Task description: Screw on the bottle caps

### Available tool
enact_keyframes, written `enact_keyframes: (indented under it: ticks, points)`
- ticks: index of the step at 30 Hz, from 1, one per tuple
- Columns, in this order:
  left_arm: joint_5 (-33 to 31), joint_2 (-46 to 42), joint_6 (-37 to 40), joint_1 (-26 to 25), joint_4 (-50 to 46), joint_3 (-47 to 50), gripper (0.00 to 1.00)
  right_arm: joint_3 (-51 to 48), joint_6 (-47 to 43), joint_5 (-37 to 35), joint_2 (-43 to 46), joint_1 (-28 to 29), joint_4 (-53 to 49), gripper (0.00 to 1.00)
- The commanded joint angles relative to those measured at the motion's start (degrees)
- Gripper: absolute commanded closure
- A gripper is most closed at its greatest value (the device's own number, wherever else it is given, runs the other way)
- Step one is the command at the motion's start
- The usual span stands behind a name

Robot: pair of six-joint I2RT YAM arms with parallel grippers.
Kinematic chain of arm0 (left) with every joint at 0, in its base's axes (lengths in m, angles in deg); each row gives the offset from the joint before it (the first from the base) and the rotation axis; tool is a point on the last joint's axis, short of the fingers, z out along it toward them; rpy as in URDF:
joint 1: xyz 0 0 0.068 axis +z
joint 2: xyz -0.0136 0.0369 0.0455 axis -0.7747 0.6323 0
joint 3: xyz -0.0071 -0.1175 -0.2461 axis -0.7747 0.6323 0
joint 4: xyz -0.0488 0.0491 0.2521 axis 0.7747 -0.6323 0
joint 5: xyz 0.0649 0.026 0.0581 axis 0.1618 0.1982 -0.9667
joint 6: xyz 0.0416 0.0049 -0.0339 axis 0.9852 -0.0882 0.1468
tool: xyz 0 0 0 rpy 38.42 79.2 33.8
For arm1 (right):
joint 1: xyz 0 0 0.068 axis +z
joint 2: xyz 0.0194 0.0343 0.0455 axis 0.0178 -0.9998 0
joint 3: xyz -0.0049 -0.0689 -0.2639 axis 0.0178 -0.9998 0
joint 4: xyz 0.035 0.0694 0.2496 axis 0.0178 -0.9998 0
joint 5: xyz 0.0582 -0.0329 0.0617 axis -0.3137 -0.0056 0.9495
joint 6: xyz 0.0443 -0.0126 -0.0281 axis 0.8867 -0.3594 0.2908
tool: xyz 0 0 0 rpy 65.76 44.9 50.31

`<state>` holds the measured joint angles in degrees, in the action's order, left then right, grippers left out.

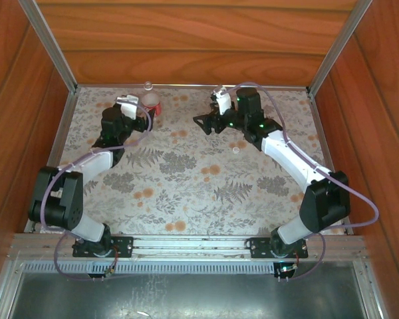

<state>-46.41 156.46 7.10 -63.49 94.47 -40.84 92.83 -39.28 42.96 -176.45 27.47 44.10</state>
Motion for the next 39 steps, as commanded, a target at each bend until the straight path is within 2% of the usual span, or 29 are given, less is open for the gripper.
enact_keyframes:
  ticks: [1,14,35,36,39]
  points:
    - [3.9,3.4,-0.7,0.7,0.0,-4.0,0.00,-1.0,2.0,2.7,1.5,0.1,1.9,0.04]
    - [6.6,14.1,-1.3,2.0,-0.2,-14.0,0.00,-2.9,1.7,3.2,1.2,0.1,1.7,0.05]
    - [12.1,24.4,-2.4,2.9,-0.4,-20.0,0.00,-3.4,1.7,4.7,1.2,0.1,0.9,0.05]
    - [12.2,24.6,-2.5,2.9,-0.4,-19.9,0.02,-3.4,1.6,4.5,1.4,0.1,0.8,0.05]
    - [13.0,24.3,-2.4,2.9,-0.4,-19.9,0.18,-3.6,1.5,4.3,1.8,0.1,0.4,0.05]
